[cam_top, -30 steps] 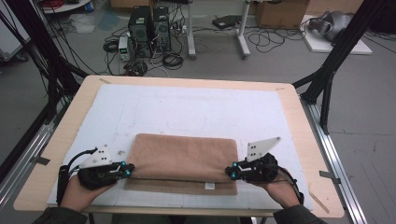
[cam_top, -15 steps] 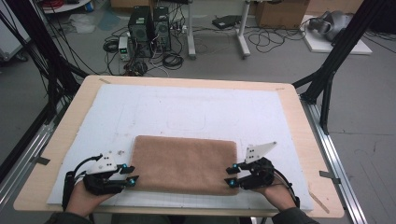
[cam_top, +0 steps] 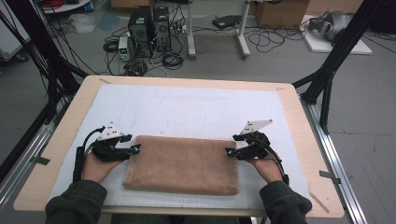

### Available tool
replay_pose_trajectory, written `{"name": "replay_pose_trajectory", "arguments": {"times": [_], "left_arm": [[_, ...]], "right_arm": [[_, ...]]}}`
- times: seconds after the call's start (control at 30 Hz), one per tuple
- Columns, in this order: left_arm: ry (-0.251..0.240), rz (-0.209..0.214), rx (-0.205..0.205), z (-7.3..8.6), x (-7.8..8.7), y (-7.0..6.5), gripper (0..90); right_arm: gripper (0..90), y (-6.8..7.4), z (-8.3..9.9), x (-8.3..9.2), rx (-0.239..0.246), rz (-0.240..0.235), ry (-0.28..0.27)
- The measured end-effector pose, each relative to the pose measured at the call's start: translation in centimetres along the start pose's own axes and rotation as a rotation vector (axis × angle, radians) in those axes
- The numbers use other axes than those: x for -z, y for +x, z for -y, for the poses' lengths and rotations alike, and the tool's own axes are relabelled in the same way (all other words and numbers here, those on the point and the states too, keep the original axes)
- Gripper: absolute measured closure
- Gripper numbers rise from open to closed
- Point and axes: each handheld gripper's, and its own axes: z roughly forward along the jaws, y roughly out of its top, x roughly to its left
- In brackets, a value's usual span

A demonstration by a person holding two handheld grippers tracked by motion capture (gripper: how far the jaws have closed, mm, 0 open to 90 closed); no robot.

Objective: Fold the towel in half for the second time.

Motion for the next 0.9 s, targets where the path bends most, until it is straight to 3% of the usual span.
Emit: {"name": "replay_pose_trajectory", "arguments": {"times": [0.07, 0.13, 0.17, 0.27, 0.47, 0.57, 0.7, 0.8, 0.9], "left_arm": [[-0.018, 0.030, 0.069, 0.2, -1.0, 0.8, 43.3], [0.010, 0.046, 0.106, 0.3, -1.8, 1.3, 38.4], [0.028, 0.049, 0.114, 0.4, -2.2, 1.4, 37.9], [0.066, 0.065, 0.125, 0.7, -3.0, 1.4, 39.9], [0.057, 0.096, 0.152, 1.2, -3.1, 1.4, 51.1], [0.060, 0.128, 0.143, 1.2, -3.1, 1.2, 66.8], [0.066, 0.077, 0.081, 0.7, -2.7, 0.4, 77.0], [0.044, 0.036, 0.076, -0.1, -2.4, 0.2, 78.6], [0.004, -0.013, 0.059, -1.8, -2.2, 0.3, 78.8]], "right_arm": [[33.1, -0.8, 0.1, -0.6, -0.025, -0.005, -0.004], [31.6, -1.3, 0.3, -1.4, -0.038, -0.013, 0.016], [31.5, -1.5, 0.4, -1.8, -0.056, -0.021, 0.019], [31.9, -1.5, 0.5, -2.5, -0.043, -0.017, 0.045], [57.7, -1.7, 1.0, -3.1, -0.085, -0.129, 0.060], [69.6, -1.6, 0.9, -3.0, -0.076, -0.159, 0.056], [76.6, -1.5, 0.6, -2.6, -0.050, -0.152, 0.053], [77.2, -1.7, 0.1, -2.0, -0.054, -0.138, 0.036], [77.2, -2.2, -1.4, -1.3, -0.039, -0.086, 0.011]]}}
